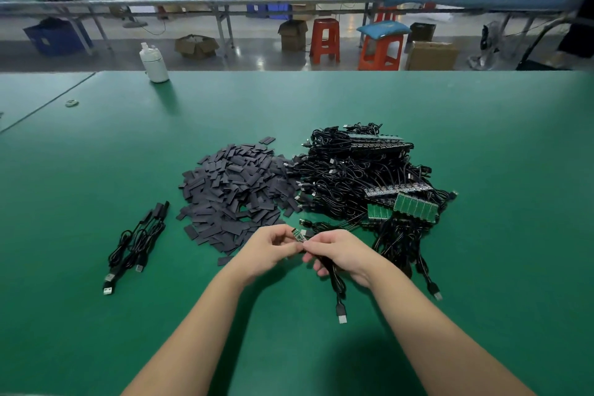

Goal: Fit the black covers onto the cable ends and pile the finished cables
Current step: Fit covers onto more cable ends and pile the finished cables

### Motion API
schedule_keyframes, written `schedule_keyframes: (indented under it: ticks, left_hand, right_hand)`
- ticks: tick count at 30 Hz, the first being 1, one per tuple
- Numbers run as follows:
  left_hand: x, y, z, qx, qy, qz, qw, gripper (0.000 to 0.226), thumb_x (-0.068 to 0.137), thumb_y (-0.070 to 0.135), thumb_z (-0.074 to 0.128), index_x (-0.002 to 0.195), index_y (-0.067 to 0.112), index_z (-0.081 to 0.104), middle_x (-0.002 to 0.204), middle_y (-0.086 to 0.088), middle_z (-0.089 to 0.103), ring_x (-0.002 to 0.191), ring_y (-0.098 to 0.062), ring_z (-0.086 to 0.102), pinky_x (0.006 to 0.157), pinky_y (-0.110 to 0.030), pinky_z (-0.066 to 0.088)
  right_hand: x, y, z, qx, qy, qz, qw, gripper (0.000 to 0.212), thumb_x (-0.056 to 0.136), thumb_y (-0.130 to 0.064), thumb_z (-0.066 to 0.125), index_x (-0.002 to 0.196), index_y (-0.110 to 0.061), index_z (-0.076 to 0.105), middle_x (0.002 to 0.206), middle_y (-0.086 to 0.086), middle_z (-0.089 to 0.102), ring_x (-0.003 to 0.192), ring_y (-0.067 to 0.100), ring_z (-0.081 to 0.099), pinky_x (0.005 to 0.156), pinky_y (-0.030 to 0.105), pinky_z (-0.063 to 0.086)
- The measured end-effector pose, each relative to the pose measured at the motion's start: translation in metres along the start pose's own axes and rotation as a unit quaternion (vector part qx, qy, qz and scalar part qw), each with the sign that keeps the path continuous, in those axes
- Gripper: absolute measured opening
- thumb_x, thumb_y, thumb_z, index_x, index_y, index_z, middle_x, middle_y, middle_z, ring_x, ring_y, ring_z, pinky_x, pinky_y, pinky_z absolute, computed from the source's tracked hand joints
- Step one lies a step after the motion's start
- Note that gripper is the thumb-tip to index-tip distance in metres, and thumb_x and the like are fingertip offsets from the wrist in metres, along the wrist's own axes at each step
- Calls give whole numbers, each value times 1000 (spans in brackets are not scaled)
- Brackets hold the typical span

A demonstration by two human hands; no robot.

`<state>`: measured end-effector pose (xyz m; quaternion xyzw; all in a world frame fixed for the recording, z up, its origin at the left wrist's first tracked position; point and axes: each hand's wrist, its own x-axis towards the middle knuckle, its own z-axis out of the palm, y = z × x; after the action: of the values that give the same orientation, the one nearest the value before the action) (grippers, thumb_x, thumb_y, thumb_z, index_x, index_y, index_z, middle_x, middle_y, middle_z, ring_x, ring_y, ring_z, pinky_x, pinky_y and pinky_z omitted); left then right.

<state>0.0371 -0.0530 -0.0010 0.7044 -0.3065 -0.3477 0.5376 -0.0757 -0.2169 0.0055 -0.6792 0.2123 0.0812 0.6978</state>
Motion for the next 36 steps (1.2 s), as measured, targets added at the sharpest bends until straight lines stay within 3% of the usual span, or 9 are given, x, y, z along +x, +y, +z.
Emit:
schedule_keyframes:
  ticks: [4,7,11,14,18,20,24,27,36]
  left_hand:
    - [-5,-7,-16,-15,28,-5,999,18,87,14,74,102,24,72,74,1,59,66,-10,52,60,-18,42]
    - [-8,-13,-23,12,19,-32,999,8,90,14,71,97,16,73,71,-5,64,63,-13,57,57,-24,47]
    - [-9,-21,-19,-6,20,-66,998,6,91,4,67,96,2,70,74,-10,69,62,-16,62,56,-27,54]
    - [-10,-23,-17,-8,28,-73,997,6,90,7,68,96,6,71,76,-10,72,60,-14,60,55,-25,52]
    - [-14,-24,-34,95,116,-35,988,7,85,21,76,89,26,73,77,5,72,62,-3,57,63,-18,48]
    - [-21,-27,-53,210,171,-11,962,10,84,26,77,87,33,71,82,9,68,68,1,57,65,-13,47]
    - [-37,-43,-93,391,191,-59,899,21,81,42,77,92,34,61,99,15,51,92,-6,52,83,-29,48]
    - [-44,-54,-104,404,169,-105,893,27,79,50,75,91,34,57,102,12,47,97,-10,49,84,-31,44]
    - [-45,-52,-96,405,181,-99,891,25,85,45,71,77,28,56,94,9,49,84,-7,51,77,-32,47]
  right_hand:
    - [12,3,11,-56,-4,-6,998,14,95,-21,68,94,-7,70,78,6,72,53,11,55,51,26,49]
    - [16,9,16,-74,-24,4,997,12,94,-21,69,93,-9,67,81,5,73,52,11,56,49,24,50]
    - [21,16,18,-125,-26,2,992,20,97,-25,64,108,-10,70,86,1,77,46,8,50,44,20,45]
    - [24,19,19,-139,-16,-2,990,17,98,-26,62,102,-14,73,78,1,76,42,7,44,40,18,39]
    - [26,25,19,-137,5,7,990,19,99,-26,60,95,-14,74,77,0,75,41,6,43,40,19,38]
    - [27,26,20,-144,5,11,989,19,100,-26,59,96,-14,73,82,-1,77,43,6,45,41,19,40]
    - [29,27,20,-150,2,13,989,19,101,-27,57,96,-16,72,87,-3,78,45,7,49,45,19,44]
    - [30,27,21,-148,3,14,989,19,101,-27,57,96,-16,72,86,-3,77,45,7,50,46,19,45]
    - [30,27,20,-141,0,17,990,20,102,-26,55,98,-14,71,84,-3,77,46,8,52,48,20,47]
